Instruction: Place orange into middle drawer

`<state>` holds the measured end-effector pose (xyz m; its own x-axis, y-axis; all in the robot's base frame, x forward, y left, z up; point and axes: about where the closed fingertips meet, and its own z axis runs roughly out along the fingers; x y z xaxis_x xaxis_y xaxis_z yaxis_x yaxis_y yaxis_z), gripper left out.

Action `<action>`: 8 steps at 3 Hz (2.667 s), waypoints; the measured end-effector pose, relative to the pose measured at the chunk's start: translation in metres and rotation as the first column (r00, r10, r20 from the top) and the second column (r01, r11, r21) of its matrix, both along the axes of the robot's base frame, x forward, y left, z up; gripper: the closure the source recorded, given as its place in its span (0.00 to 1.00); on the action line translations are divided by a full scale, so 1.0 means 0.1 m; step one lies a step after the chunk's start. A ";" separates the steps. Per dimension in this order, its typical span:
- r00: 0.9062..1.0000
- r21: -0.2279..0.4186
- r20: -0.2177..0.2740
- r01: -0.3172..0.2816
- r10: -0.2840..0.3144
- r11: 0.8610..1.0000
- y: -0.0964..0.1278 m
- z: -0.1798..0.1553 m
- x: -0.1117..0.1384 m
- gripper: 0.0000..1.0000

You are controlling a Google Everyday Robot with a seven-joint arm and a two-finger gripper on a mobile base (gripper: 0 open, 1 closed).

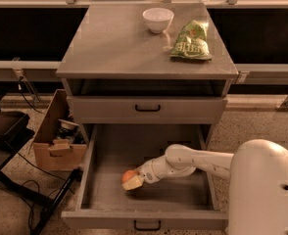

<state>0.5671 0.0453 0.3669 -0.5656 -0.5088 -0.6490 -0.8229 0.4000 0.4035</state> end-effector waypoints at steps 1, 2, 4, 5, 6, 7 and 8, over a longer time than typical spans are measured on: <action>1.000 0.000 0.000 0.000 0.000 1.000 0.00 0.00 0.00 0.03; 1.000 0.000 0.000 0.000 0.000 1.000 0.00 0.00 0.00 0.00; 1.000 0.000 0.000 0.000 0.000 1.000 0.04 0.08 0.01 0.00; 1.000 0.000 0.000 0.000 0.000 1.000 0.05 0.11 0.01 0.00; 1.000 0.000 0.000 0.000 0.000 1.000 0.05 0.11 0.01 0.00; 1.000 -0.022 0.027 -0.007 0.008 1.000 0.07 0.43 -0.12 0.18; 0.999 -0.058 0.034 0.017 -0.015 0.998 0.38 1.24 -0.59 0.46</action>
Offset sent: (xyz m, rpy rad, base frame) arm 0.0000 0.0000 0.0000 0.0000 0.0000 0.0000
